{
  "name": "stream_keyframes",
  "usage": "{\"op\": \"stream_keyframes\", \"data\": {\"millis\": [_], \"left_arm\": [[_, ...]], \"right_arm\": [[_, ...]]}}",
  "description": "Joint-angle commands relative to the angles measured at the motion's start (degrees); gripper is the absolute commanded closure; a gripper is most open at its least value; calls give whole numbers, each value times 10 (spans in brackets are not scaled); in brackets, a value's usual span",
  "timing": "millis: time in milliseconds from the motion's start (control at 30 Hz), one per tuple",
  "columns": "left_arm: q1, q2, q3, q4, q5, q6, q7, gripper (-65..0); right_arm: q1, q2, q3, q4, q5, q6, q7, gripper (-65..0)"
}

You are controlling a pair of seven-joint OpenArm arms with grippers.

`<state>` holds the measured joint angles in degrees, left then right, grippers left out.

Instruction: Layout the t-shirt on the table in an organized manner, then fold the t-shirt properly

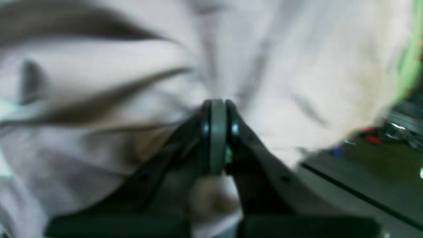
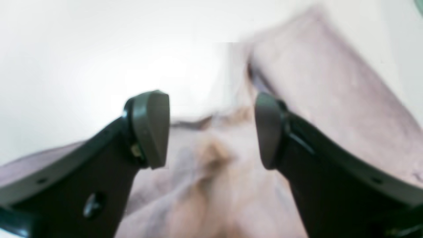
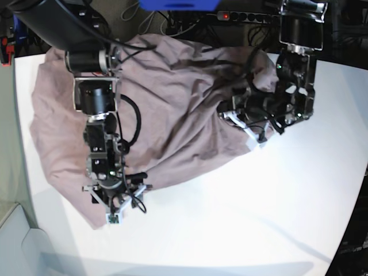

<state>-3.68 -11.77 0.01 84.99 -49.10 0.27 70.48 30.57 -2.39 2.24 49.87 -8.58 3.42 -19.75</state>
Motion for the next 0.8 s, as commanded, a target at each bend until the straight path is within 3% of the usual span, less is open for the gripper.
{"op": "stream_keyframes", "data": {"millis": [0, 133, 300, 400, 500, 667, 767], "left_arm": [[-18, 2, -1, 26, -31, 3, -5, -1], [-18, 0, -8, 67, -38, 2, -5, -1], [-16, -13, -132, 68, -36, 3, -11, -1], [-17, -18, -219, 24, -36, 3, -11, -1], [-21, -15, -261, -29, -36, 3, -11, -1], [-41, -13, -226, -100, -36, 3, -19, -1], [-41, -14, -174, -125, -36, 4, -68, -1]], "right_arm": [[15, 4, 1, 10, 3, 3, 11, -403], [13, 8, 3, 10, 3, 3, 11, -402], [2, 18, 3, 10, 3, 3, 11, -402], [2, 18, 3, 10, 3, 3, 11, -402], [2, 18, 4, 10, 3, 3, 11, -401], [-10, 18, 3, 10, 3, 3, 11, -401], [-11, 18, 4, 10, 3, 3, 11, -400]]}}
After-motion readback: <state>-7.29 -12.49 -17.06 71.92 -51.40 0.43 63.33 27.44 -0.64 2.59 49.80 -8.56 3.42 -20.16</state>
